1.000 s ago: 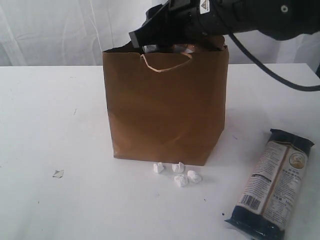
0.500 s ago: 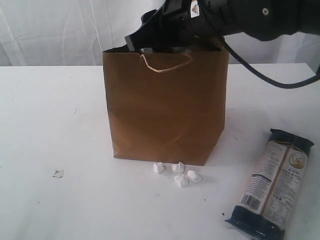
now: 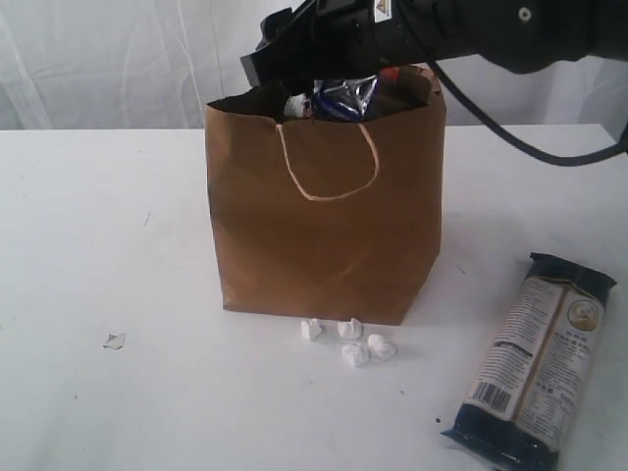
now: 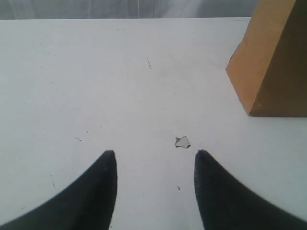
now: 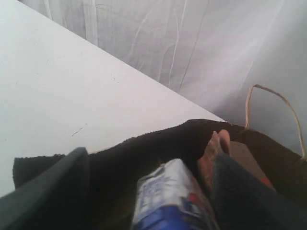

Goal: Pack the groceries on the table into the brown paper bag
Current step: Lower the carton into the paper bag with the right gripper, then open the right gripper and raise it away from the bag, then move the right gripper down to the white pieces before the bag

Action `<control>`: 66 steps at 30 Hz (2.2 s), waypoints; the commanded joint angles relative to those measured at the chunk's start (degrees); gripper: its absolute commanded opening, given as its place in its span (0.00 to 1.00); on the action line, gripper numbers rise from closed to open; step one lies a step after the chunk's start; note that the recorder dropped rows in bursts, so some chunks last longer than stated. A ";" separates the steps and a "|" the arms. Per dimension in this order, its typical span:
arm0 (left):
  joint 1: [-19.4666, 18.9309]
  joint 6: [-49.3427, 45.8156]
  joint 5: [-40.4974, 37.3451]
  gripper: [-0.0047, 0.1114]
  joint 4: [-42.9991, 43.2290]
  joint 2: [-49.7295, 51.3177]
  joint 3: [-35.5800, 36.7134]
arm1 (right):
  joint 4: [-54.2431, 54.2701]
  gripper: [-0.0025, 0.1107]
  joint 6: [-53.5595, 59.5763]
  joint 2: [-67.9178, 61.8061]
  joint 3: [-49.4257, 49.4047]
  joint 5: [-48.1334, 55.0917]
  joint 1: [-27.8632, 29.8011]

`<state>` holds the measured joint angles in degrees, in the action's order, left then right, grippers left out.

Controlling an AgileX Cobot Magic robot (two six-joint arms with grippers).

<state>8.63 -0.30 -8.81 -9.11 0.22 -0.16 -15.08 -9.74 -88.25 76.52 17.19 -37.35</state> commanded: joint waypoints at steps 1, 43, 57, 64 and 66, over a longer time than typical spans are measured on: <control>-0.18 -0.20 -0.26 0.50 -0.42 -0.22 0.16 | -0.19 0.62 0.50 0.61 0.41 -0.56 -0.19; -0.18 -0.20 -0.26 0.50 -0.42 -0.22 0.16 | -12.54 0.60 -12.05 17.19 -3.03 19.99 -0.31; -0.18 -0.20 -0.26 0.50 -0.42 -0.22 0.16 | -26.16 0.60 -33.22 37.25 -15.82 36.38 -0.21; -0.18 -0.20 -0.26 0.50 -0.42 -0.22 0.16 | -26.66 0.60 -50.73 41.48 -23.08 51.04 4.22; -0.18 -0.20 -0.26 0.50 -0.42 -0.22 0.16 | -23.53 0.60 -52.09 41.03 -25.96 50.31 5.14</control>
<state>8.63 -0.30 -8.81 -9.11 0.22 -0.16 -41.56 -57.92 -46.98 54.16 66.54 -33.65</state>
